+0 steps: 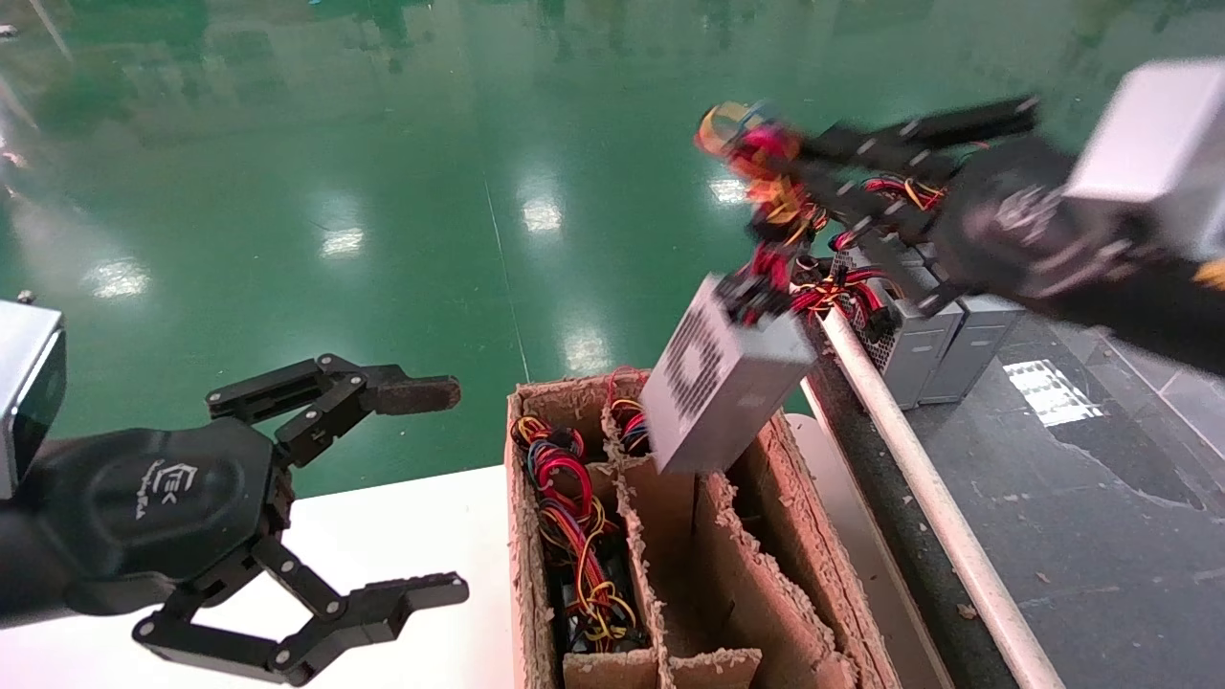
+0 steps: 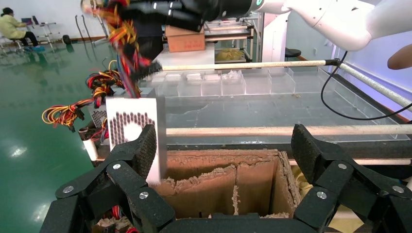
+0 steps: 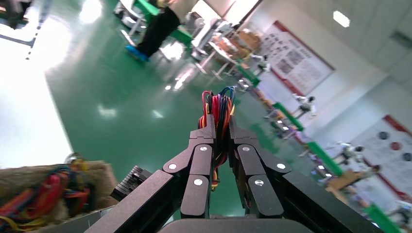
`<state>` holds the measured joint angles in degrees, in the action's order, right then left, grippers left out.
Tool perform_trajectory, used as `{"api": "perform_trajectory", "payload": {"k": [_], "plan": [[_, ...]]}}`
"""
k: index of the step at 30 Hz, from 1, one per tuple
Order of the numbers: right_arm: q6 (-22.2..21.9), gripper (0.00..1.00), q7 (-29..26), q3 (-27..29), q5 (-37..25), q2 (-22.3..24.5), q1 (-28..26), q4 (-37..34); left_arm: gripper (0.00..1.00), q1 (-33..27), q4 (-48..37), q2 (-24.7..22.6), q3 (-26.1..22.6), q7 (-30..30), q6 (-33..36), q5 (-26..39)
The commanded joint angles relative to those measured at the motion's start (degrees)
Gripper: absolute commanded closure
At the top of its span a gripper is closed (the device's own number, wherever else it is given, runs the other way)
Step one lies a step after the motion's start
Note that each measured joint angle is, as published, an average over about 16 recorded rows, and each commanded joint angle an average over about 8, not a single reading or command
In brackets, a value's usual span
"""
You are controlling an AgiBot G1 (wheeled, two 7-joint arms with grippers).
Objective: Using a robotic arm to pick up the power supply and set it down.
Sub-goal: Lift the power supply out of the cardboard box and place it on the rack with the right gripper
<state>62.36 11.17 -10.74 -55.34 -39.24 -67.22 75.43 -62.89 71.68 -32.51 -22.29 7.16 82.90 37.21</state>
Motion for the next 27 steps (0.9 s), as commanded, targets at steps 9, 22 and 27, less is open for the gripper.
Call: {"api": "perform_trajectory", "payload": {"k": [9,22,27], "plan": [[0.8,1.0,1.7,5.7,3.1,7.6,2.4,-2.9,0.0,0.0,0.0,0.0,0.0,0.0,0.0,0.0],[2.2,1.0,6.8,10.9,5.1,13.9,9.4,-12.7,0.0,0.0,0.0,0.0,0.0,0.0,0.0,0.0],[0.6,1.0,7.9,11.5,3.8,15.3,10.7,-16.6,0.0,0.0,0.0,0.0,0.0,0.0,0.0,0.0]]}}
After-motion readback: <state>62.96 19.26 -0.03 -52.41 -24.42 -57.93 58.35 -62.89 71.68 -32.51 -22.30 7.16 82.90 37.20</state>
